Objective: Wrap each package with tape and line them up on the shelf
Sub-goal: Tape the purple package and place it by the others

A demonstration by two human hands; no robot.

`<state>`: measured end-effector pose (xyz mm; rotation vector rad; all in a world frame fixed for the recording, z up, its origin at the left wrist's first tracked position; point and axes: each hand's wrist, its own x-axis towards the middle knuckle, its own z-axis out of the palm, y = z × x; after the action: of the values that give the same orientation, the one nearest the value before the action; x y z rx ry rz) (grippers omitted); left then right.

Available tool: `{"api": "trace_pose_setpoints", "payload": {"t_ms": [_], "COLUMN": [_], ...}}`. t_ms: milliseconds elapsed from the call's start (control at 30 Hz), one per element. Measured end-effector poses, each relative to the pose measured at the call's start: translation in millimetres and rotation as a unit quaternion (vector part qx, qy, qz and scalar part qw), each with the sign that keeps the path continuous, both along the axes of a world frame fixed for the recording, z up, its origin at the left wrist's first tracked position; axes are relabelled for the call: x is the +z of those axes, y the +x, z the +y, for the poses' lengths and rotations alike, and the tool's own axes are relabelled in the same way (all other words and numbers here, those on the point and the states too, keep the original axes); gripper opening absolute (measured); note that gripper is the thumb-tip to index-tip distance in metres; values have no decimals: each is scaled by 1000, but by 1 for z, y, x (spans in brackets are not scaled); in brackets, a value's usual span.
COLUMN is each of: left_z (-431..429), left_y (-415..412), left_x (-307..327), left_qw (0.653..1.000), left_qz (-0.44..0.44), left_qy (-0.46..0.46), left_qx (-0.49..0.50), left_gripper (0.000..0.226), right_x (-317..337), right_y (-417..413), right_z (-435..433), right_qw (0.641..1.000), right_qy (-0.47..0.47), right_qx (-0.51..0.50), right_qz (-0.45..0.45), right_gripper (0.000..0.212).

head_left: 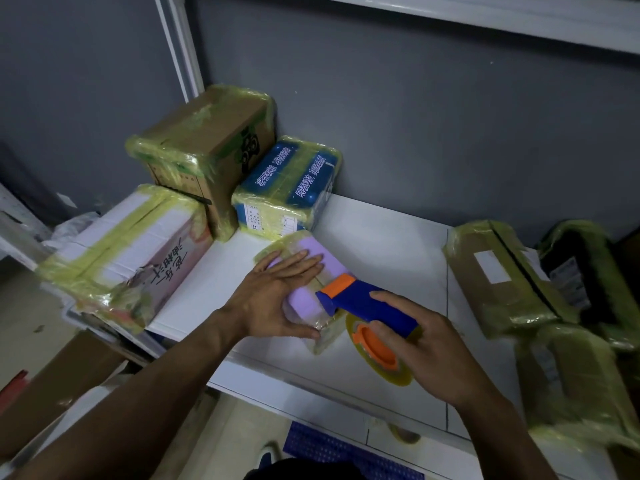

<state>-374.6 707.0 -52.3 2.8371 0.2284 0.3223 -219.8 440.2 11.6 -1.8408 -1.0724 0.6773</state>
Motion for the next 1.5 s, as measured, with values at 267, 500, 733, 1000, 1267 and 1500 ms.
{"api": "trace_pose_setpoints", "payload": {"t_ms": [267, 500, 733, 1000, 1267, 1500], "left_z": [-6, 0, -3, -17, -27, -41], "left_y": [-6, -3, 0, 1, 5, 7], "left_x": [-4, -10, -7, -14, -12, -7], "left_qw": [999, 999, 999, 997, 996, 998], "left_qz": [-23, -42, -29, -53, -62, -19], "left_qy": [5, 3, 18, 46, 66, 22], "left_qx": [24, 24, 41, -26, 14, 64], "left_gripper": [117, 108, 108, 85, 79, 78], "right_x": [-16, -10, -9, -28, -29, -19], "right_y": [-3, -1, 4, 2, 5, 2], "right_z": [16, 8, -23, -30, -33, -22], "right_qw": [1000, 1000, 999, 999, 995, 988], "right_qy": [15, 13, 23, 26, 36, -134], "right_qx": [-17, -15, -22, -14, -19, -71], "right_qz": [20, 1, 10, 40, 86, 40], "right_gripper": [51, 52, 52, 51, 74, 63]}}
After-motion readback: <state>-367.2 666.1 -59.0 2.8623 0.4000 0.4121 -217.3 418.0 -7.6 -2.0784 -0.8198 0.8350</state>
